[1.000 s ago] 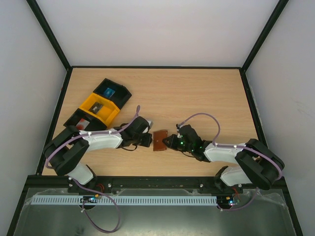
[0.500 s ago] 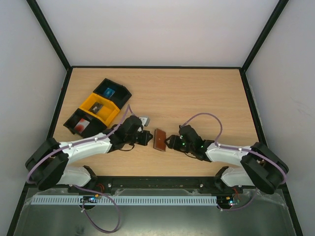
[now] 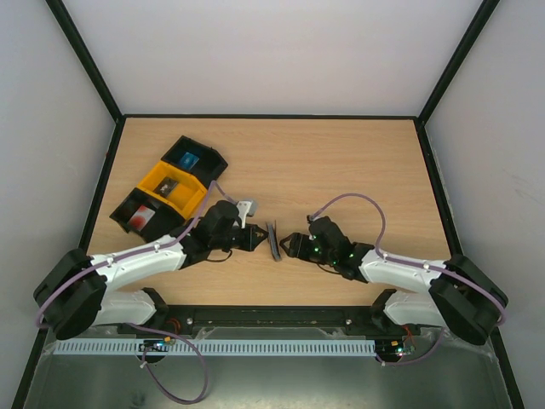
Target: Take the credit cards out of the card holder
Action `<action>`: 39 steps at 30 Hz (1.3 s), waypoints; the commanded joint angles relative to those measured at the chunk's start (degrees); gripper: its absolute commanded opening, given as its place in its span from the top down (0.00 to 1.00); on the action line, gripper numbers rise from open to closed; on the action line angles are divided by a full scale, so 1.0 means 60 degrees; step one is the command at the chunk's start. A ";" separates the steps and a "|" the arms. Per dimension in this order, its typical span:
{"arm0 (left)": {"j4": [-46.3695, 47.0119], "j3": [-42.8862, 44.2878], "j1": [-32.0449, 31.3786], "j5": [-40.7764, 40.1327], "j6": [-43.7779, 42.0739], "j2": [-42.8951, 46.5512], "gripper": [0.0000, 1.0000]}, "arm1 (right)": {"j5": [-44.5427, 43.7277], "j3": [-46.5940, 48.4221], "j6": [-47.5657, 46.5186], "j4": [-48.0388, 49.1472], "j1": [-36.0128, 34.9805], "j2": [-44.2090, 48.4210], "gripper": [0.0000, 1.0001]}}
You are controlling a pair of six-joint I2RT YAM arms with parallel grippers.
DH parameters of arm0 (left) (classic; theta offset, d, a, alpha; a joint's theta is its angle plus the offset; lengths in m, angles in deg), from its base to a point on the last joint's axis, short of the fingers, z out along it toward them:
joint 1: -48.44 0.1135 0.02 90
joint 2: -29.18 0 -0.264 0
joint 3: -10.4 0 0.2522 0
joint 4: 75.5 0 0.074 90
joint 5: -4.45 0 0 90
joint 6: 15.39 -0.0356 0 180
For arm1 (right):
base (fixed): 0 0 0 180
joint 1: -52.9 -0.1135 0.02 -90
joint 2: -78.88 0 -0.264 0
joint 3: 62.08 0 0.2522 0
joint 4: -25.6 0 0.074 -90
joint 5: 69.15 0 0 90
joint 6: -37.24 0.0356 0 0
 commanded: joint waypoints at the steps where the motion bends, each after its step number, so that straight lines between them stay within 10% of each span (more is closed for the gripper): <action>1: 0.0097 -0.0066 0.0045 -0.0033 -0.0042 -0.0106 0.97 | -0.0262 0.0345 -0.0052 -0.0257 -0.0095 -0.0164 0.36; 39: -0.0260 -0.0023 0.0132 -0.0291 -0.0245 0.0122 0.97 | 0.0179 0.0795 -0.0338 -0.0104 -0.0102 -0.0688 0.16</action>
